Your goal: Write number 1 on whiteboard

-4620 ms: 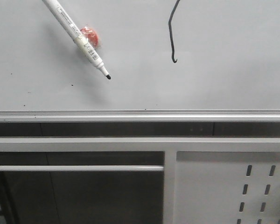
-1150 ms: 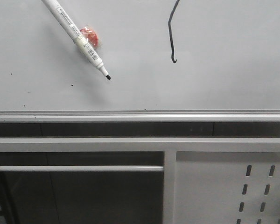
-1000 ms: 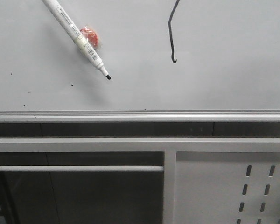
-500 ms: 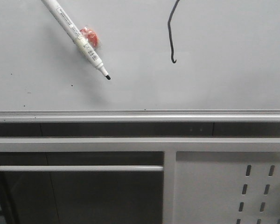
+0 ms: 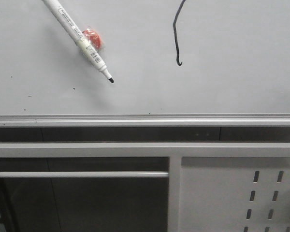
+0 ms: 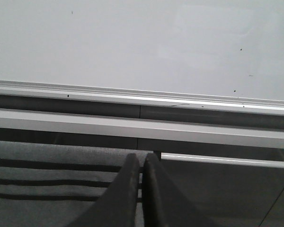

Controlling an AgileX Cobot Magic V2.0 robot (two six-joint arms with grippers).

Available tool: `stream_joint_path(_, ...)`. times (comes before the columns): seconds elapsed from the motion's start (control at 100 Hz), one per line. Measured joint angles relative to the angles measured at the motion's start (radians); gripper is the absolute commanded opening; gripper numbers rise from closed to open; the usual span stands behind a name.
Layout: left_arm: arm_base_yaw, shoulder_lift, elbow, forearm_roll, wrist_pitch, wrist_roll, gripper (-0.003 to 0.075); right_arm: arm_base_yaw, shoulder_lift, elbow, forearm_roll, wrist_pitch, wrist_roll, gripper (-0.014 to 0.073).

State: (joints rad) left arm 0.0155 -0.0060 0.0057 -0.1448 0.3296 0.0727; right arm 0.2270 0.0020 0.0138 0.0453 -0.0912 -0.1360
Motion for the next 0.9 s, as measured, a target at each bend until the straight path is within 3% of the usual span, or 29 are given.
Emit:
stream_joint_path(0.18,0.000,0.000,0.000,0.000,0.000,0.000,-0.0018,-0.171,-0.010,0.000,-0.056,0.184,0.046,-0.0071)
stream_joint_path(0.53,0.000,0.000,0.000,0.000,0.000,0.000,-0.0018,-0.333,-0.010,0.000,-0.107,0.348,0.083,-0.0071)
stream_joint_path(0.9,0.000,0.000,0.000,0.000,0.000,0.000,-0.0018,-0.354,-0.010,-0.002,-0.093,0.423,0.110,-0.0071)
